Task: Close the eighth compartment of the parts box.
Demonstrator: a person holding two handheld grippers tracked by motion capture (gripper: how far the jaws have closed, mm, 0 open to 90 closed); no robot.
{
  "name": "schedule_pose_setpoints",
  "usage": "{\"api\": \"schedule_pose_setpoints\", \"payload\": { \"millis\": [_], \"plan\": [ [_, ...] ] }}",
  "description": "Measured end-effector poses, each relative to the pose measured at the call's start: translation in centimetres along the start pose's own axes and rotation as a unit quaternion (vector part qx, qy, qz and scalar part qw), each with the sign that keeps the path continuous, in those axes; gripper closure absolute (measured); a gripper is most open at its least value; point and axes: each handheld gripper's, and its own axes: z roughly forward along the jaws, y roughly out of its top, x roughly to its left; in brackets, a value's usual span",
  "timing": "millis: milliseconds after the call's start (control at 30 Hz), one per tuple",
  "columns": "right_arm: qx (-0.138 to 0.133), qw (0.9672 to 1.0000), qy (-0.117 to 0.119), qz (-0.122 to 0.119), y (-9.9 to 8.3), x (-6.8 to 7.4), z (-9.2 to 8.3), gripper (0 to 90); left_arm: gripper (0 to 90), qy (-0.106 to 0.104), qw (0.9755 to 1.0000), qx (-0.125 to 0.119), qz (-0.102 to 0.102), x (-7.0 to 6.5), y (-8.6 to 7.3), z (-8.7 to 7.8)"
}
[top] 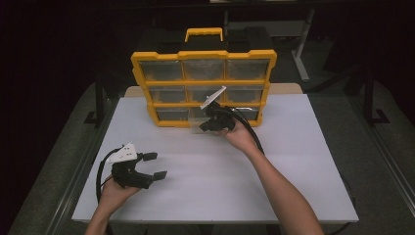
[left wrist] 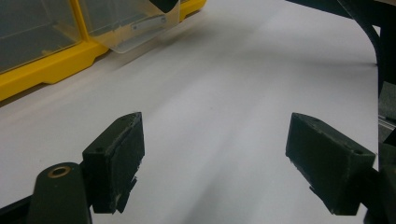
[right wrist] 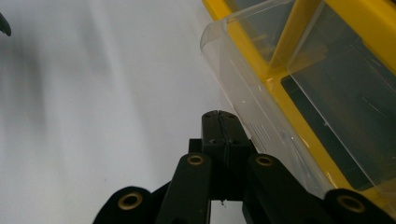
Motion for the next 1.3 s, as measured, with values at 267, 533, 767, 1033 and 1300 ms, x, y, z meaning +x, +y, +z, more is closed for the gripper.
{"api": "schedule_pose_setpoints", "payload": {
  "millis": [267, 533, 767, 1033, 1300],
  "plan": [
    [0.003, 1.0000, -0.003, -0.001, 0.3, -0.3, 0.1, 88.9, 19.5, 0.002, 1.0000, 0.000, 0.001, 0.1, 0.0, -0.1],
    [0.003, 1.0000, -0.008, -0.003, 0.6, -0.6, 0.3, 88.9, 19.7, 0.004, 1.0000, 0.000, 0.001, 0.2, -0.1, -0.1],
    [0.001, 1.0000, -0.009, 0.000, 0.6, -0.8, 0.3, 88.9, 19.7, 0.005, 1.0000, 0.000, 0.000, 0.2, -0.1, -0.1],
    [0.000, 0.9999, -0.014, 0.001, 0.8, -1.2, 0.1, 88.9, 19.7, 0.004, 1.0000, 0.000, 0.002, 0.1, -0.1, -0.1],
    [0.001, 0.9998, -0.018, 0.007, 1.0, -1.3, 0.0, 88.9, 19.7, 0.003, 1.0000, 0.001, 0.001, 0.2, -0.1, -0.1]
  ]
}}
